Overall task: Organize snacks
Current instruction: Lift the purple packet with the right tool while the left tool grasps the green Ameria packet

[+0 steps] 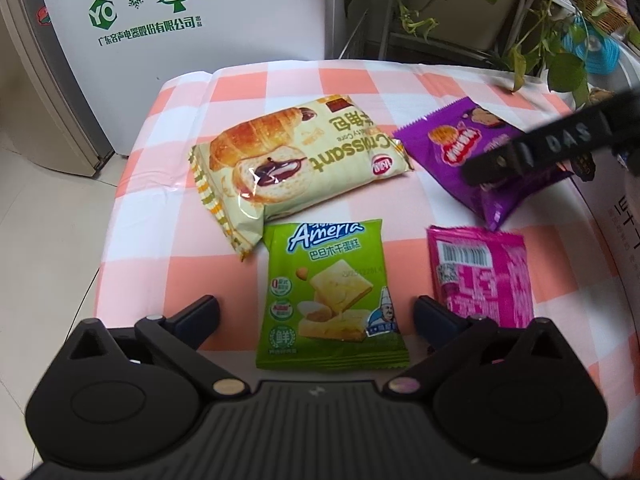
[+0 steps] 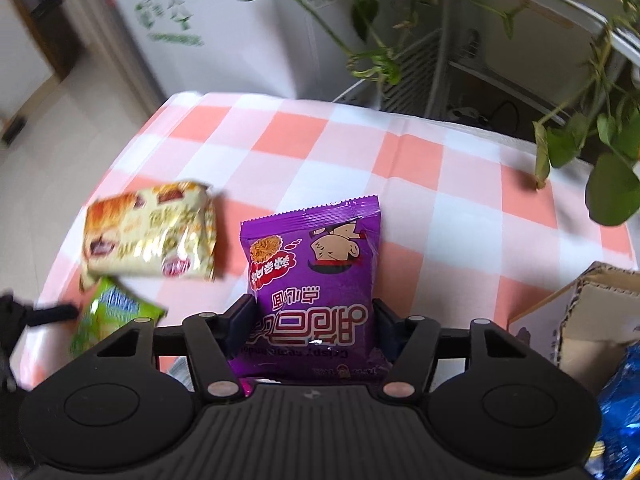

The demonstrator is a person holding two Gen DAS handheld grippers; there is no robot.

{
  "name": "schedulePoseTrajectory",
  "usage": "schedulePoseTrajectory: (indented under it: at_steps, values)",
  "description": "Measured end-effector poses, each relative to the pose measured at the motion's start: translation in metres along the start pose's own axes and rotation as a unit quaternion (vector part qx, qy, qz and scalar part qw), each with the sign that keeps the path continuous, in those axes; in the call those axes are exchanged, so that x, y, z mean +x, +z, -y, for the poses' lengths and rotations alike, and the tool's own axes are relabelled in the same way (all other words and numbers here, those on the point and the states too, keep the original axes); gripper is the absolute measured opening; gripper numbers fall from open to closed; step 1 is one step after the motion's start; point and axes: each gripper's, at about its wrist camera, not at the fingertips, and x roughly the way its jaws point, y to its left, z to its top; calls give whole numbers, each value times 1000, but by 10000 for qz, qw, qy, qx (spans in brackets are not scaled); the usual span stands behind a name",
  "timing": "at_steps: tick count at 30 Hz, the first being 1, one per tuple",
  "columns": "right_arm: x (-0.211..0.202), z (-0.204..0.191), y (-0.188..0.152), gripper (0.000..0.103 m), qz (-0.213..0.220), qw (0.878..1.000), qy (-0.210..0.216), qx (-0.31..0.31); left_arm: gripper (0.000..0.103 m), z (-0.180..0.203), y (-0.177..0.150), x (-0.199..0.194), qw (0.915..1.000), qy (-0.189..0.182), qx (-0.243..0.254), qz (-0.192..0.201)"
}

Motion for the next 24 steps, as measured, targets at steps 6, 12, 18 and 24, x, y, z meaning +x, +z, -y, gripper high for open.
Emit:
schedulePoseTrajectory:
  at_steps: [6,12,18,24]
  values:
    - [0,3,-2,75,35,9999,-38,102,103,0,0,0,10000,-7,-8,-12]
    - [7,-1,0,86,48,9999,-30,162,102,-5,6,2,9999,12,-74,-104]
    - [14,-4,1,88,1,9999,-84,75,102,0,8,2,9999,89,69,-21]
    - [17,-8,-2,88,50,9995,-283,-159,102,5,8,2,9998,161,119,92]
